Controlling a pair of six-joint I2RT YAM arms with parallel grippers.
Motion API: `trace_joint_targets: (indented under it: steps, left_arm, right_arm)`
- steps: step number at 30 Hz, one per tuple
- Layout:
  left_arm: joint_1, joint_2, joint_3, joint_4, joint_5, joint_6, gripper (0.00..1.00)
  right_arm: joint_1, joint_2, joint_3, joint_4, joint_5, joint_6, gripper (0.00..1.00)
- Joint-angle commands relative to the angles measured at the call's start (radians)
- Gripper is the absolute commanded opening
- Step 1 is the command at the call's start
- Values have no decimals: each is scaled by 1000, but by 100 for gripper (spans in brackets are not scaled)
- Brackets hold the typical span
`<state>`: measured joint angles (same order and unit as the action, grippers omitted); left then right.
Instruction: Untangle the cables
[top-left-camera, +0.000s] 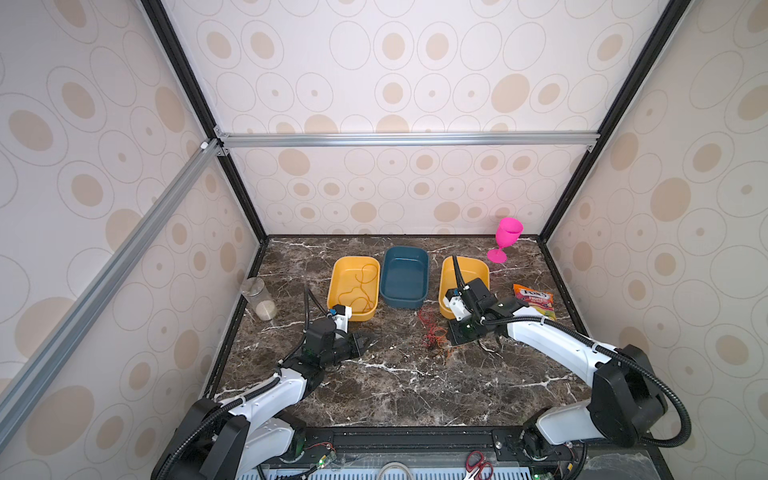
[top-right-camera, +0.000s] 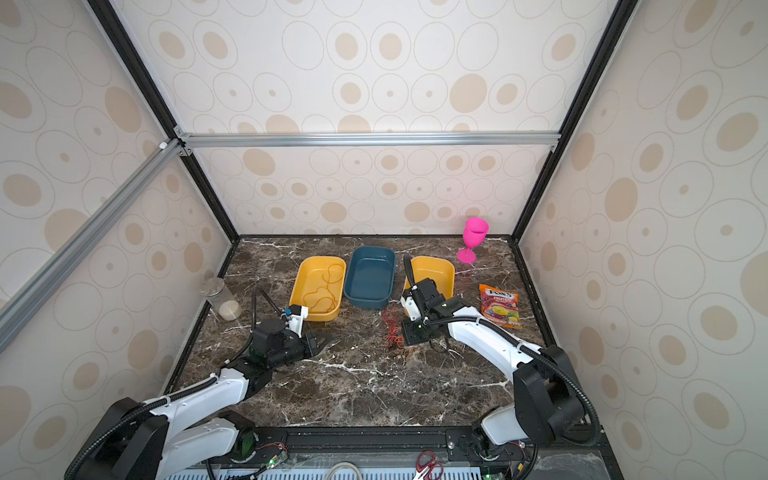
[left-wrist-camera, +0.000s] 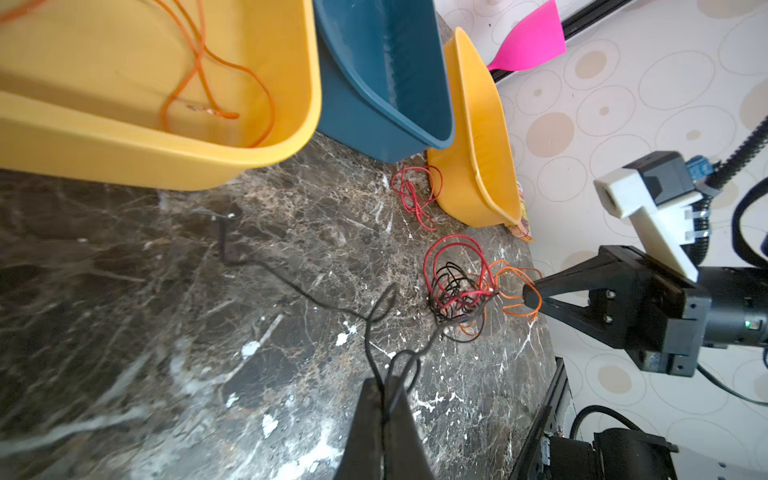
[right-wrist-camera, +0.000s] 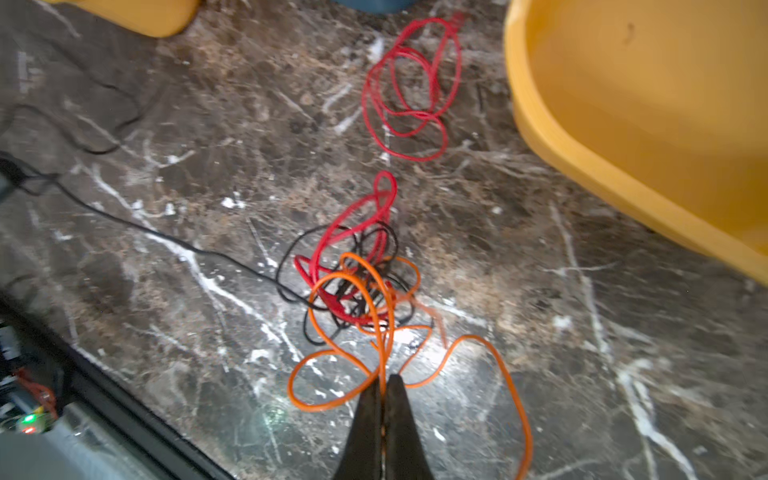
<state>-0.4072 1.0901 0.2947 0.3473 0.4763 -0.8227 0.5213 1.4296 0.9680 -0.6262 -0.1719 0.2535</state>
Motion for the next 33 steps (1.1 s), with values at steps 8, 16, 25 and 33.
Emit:
trace_joint_targets:
  steps: [8,16,25,33]
  left_arm:
    - [53,-86,30,-245,-66,75,0]
    - [53,-47,89,-284,-11,130,9]
    - [34,-30,226,-383,84,217,49]
    - [-111,18,163,-20,206,151,58]
  right_arm:
    - [-7,8,38,-100,173,9,2]
    - [-6,-86,32,-33,-189,-107,4]
    - [-7,-100,23,20,-430,-131,4]
    - [-7,-92,20,114,-541,-70,5]
